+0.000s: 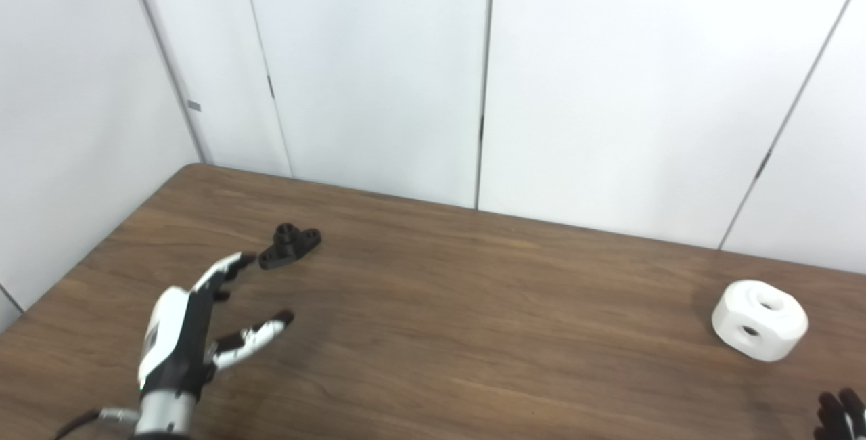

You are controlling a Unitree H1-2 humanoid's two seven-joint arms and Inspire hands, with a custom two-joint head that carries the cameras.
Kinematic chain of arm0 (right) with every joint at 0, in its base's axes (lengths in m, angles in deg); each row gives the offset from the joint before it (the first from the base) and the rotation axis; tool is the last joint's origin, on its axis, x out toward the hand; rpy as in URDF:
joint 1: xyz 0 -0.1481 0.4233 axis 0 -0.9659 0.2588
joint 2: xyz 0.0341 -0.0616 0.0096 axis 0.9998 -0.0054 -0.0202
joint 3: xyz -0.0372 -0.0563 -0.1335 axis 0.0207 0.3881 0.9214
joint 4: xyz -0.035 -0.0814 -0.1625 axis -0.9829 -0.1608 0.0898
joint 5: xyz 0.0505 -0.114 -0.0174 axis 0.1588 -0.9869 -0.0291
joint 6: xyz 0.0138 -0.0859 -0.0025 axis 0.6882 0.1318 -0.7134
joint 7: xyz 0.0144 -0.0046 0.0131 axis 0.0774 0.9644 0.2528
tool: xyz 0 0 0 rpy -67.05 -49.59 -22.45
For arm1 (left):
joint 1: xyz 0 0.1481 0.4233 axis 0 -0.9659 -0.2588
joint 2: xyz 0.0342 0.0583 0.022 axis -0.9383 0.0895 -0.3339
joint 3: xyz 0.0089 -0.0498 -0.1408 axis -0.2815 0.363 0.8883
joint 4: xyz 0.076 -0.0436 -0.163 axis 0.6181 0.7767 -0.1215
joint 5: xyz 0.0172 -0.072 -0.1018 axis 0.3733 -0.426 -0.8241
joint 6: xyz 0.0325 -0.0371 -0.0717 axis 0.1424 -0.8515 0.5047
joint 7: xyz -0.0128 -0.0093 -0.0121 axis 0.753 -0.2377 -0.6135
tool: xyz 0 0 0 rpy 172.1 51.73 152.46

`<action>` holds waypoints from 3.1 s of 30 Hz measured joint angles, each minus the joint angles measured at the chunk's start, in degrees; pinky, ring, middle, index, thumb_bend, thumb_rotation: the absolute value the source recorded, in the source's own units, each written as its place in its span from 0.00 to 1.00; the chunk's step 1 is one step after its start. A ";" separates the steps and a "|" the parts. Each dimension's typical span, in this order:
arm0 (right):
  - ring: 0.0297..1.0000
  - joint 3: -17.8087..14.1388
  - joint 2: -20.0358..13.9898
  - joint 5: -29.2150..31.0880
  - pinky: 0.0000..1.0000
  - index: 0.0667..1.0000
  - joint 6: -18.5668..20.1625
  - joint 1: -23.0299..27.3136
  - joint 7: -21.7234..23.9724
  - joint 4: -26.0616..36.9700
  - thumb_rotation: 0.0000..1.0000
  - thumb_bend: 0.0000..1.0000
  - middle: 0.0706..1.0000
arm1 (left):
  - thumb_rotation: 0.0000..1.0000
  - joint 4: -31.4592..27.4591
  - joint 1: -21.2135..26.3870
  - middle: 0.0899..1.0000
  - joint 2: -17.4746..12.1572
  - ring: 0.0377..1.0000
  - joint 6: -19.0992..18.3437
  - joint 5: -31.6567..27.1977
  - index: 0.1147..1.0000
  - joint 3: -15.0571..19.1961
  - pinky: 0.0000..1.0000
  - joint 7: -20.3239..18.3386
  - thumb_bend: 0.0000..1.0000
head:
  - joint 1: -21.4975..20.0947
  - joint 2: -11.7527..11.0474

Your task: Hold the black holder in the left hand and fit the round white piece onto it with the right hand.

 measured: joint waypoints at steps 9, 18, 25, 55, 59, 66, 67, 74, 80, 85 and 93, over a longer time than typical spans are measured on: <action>0.99 -0.08 -0.07 -0.34 1.00 0.99 -0.01 0.02 0.00 -0.15 0.99 0.77 0.96 | 0.33 8.95 4.66 0.81 -4.04 0.83 -1.65 5.17 0.75 -0.31 0.74 0.13 0.86 | 0.09 0.35; 1.00 0.01 -0.03 -0.37 1.00 0.99 0.20 -0.05 0.01 -0.01 0.99 0.77 0.97 | 0.40 17.75 11.29 0.81 -7.22 0.85 -1.74 7.07 0.75 -1.30 0.81 1.61 0.89 | -0.17 0.62; 0.99 0.01 -0.08 -0.04 1.00 0.98 0.72 -0.15 0.21 0.07 0.98 0.76 0.96 | 0.41 25.41 14.71 0.81 -9.56 0.86 -1.98 7.52 0.74 -2.17 0.88 3.07 0.87 | -0.35 0.79; 0.97 -0.06 0.00 -0.75 1.00 0.98 1.02 -0.35 0.19 0.37 0.99 0.72 0.94 | 0.41 37.37 22.00 0.84 -14.32 0.91 -9.16 7.73 0.68 -8.86 0.97 4.11 0.83 | -0.44 2.20; 0.97 -0.05 -0.03 -0.51 1.00 0.99 1.02 -0.41 0.24 0.39 0.98 0.69 0.94 | 0.40 37.85 23.24 0.83 -14.35 0.91 -10.28 6.79 0.66 -9.36 0.98 3.30 0.81 | -0.44 2.29; 0.97 -0.03 -0.02 -0.69 1.00 0.99 1.04 -0.51 0.23 0.55 0.98 0.69 0.94 | 0.39 38.96 24.19 0.83 -14.35 0.91 -10.52 4.68 0.62 -9.57 0.99 2.33 0.80 | -0.61 2.64; 0.97 -0.04 -0.03 -0.69 1.00 0.99 1.04 -0.50 0.23 0.55 0.98 0.70 0.94 | 0.39 39.22 24.35 0.83 -14.35 0.91 -10.52 4.51 0.62 -9.57 0.99 2.33 0.81 | -0.70 2.72; 0.98 -0.04 -0.02 -0.86 1.00 0.98 1.04 -0.53 0.22 0.60 0.98 0.70 0.94 | 0.36 39.30 24.50 0.83 -14.33 0.91 -10.51 3.63 0.59 -9.65 0.99 2.82 0.81 | -0.62 2.99; 0.98 -0.04 -0.02 -1.26 1.00 0.99 1.05 -0.53 0.19 0.60 0.99 0.70 0.95 | 0.30 39.41 24.50 0.82 -14.33 0.91 -10.48 3.34 0.55 -10.18 0.99 4.07 0.80 | -0.53 3.08; 0.98 -0.05 -0.01 -1.17 1.00 0.99 1.05 -0.53 0.20 0.60 0.99 0.69 0.94 | 0.13 39.50 24.50 0.80 -14.33 0.90 -9.91 3.22 0.46 -10.31 0.99 5.16 0.63 | -0.61 3.25; 0.98 -0.14 -0.01 -0.76 1.00 0.99 1.07 -0.56 0.20 0.62 0.98 0.69 0.94 | 0.05 41.73 24.53 0.75 -14.32 0.87 -6.09 3.14 0.42 -10.30 0.98 9.21 0.52 | -0.61 3.52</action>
